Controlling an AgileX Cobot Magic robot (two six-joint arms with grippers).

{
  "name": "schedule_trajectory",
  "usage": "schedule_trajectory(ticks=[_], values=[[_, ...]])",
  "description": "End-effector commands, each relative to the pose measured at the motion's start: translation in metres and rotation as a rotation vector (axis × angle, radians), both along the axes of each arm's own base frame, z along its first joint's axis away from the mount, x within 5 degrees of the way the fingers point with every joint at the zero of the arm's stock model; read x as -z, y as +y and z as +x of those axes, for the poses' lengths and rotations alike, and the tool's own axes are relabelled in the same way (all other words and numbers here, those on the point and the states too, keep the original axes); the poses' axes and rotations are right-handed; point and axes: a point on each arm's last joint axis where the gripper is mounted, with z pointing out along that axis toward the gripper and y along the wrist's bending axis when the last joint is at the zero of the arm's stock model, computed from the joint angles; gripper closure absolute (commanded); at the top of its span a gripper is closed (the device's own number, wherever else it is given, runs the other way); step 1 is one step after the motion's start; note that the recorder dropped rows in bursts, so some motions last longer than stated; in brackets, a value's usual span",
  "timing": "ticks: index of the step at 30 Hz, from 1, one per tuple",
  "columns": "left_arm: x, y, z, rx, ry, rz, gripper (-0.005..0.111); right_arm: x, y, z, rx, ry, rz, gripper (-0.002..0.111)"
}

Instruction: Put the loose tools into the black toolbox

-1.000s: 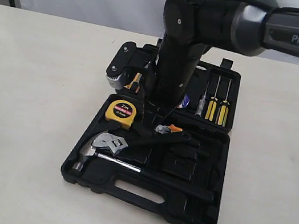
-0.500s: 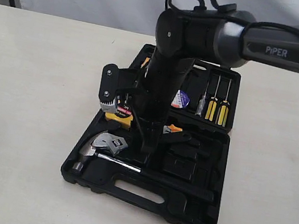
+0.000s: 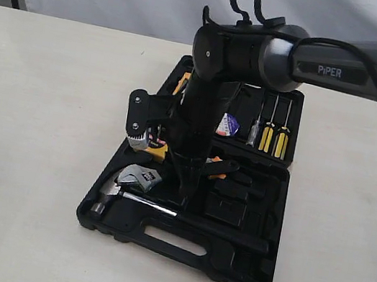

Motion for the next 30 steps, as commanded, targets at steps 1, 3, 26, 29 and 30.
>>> schedule_trajectory(ticks=[1, 3, 26, 29, 30], values=[[0.001, 0.0, -0.002, -0.001, -0.005, -0.027, 0.105, 0.009, -0.003, -0.005, 0.014, 0.062, -0.034, 0.109], [0.001, 0.0, -0.002, -0.001, -0.005, -0.027, 0.105, -0.002, -0.005, -0.003, 0.111, 0.033, -0.032, 0.109], [0.001, 0.0, -0.002, -0.001, -0.005, -0.027, 0.105, -0.016, -0.02, 0.0, 0.518, 0.001, -0.153, 0.109], [0.001, 0.0, -0.002, -0.001, -0.005, -0.027, 0.105, -0.016, -0.024, 0.0, 0.493, -0.012, -0.215, 0.109], [0.001, 0.0, -0.002, -0.001, -0.005, -0.027, 0.105, -0.016, -0.025, 0.0, 0.49, -0.013, -0.223, 0.109]])
